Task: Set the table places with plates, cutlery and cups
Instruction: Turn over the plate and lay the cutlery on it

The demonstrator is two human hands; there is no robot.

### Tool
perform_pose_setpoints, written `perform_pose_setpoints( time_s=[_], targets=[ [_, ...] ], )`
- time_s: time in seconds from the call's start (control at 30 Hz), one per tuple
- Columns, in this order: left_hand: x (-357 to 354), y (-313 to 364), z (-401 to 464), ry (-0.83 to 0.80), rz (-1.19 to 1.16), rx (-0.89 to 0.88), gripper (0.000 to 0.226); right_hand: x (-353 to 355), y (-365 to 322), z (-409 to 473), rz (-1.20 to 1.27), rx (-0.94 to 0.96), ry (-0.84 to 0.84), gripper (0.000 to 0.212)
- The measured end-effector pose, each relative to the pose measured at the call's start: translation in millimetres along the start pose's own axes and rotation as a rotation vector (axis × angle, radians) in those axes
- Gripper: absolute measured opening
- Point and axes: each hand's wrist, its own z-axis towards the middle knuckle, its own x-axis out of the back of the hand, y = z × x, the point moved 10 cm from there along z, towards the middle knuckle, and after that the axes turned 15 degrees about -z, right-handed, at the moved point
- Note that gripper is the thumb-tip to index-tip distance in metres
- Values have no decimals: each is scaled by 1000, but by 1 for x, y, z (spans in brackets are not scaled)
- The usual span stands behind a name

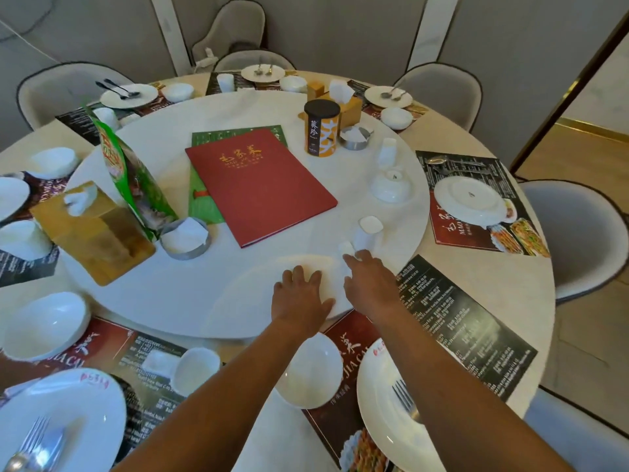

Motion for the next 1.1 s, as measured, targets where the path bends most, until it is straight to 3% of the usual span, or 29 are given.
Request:
perform_pose_setpoints(
  time_s=[0.2, 0.6, 0.87, 1.1],
  targets=[
    [4, -8, 3, -7, 14, -57, 68, 4, 9, -14, 94, -1, 35, 40],
    [7, -2, 0, -19, 24, -67, 70, 4, 21, -8, 204, -84, 31, 47],
    [-6, 34, 2, -49, -86, -105, 63, -14, 116, -58, 345, -420, 72, 71],
    [-13, 57, 8, -58, -93, -104, 61, -33, 129, -69, 283, -449, -33, 70]
  ],
)
